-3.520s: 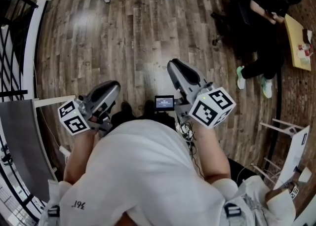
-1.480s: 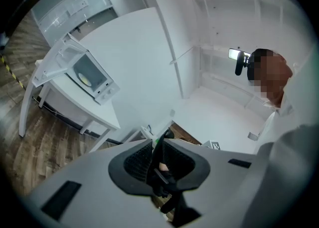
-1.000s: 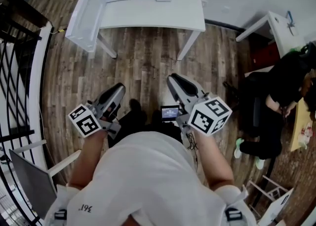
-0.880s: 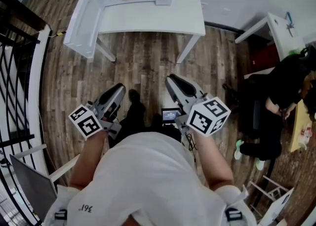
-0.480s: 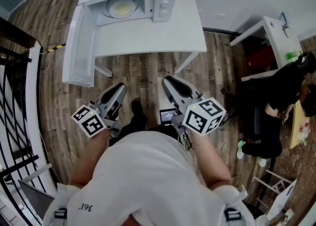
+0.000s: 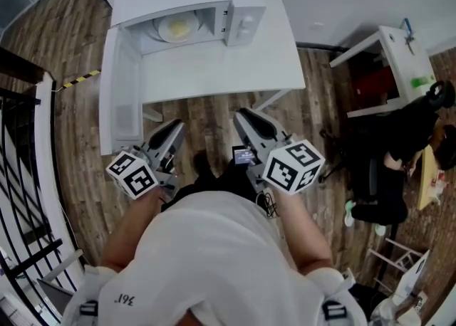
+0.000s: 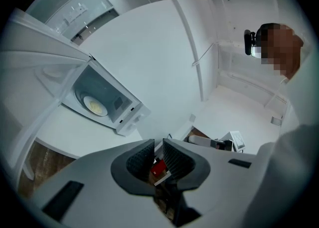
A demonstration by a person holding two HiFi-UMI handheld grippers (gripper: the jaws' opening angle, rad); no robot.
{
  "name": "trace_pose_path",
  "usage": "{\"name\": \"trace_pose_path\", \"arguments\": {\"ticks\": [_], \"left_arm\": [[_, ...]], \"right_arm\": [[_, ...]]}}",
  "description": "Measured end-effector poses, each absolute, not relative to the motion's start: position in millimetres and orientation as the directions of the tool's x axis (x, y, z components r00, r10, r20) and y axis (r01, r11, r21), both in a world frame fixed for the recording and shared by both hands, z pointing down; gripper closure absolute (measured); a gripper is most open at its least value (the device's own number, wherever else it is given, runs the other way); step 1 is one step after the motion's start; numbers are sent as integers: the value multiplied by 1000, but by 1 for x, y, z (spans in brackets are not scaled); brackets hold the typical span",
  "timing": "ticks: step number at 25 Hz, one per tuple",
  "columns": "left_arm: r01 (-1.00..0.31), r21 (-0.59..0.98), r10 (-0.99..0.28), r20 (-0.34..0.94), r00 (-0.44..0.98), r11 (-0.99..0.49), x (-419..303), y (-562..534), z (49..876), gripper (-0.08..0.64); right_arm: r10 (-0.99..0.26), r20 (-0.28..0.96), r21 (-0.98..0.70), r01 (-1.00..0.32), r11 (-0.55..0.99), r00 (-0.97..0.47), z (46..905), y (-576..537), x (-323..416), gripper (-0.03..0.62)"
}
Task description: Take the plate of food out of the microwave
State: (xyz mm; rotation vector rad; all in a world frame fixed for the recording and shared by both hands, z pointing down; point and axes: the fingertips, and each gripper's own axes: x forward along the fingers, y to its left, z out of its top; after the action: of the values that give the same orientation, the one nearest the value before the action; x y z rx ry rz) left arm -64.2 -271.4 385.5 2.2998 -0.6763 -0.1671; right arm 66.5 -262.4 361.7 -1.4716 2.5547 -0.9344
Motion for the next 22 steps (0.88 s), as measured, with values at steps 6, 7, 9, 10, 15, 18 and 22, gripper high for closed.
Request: {"name": "trace_pose_path", "arguments": {"ticks": [6, 7, 9, 10, 15, 18, 22], "left_arm": [[-451, 679, -537, 98, 838, -580, -59, -297, 389, 505], [-457, 679, -544, 100, 833, -575, -58, -301, 390, 505], [-467, 681, -558, 102, 823, -564, -56, -309, 390, 505], [-472, 681, -565, 103, 818, -559, -54, -313, 389, 505], [-503, 683, -604, 113, 789, -529, -46, -330, 390, 505], [-520, 685, -626, 119, 771, -510, -39, -340, 391, 505], [-539, 693, -654, 127, 745, -479, -28, -351, 394, 505]], "right_arm": [[-783, 252, -528, -759, 381, -568, 365, -293, 70, 534], [-777, 253, -530, -755, 387, -576, 366, -298, 71, 534], [-764, 258, -530, -748, 399, -591, 367, -307, 73, 534], [-759, 259, -529, -745, 406, -598, 367, -312, 75, 534], [-736, 264, -534, -730, 427, -624, 367, -331, 85, 534], [-717, 269, -539, -718, 441, -643, 369, -340, 92, 534], [-694, 272, -547, -701, 458, -666, 372, -353, 104, 534]]}}
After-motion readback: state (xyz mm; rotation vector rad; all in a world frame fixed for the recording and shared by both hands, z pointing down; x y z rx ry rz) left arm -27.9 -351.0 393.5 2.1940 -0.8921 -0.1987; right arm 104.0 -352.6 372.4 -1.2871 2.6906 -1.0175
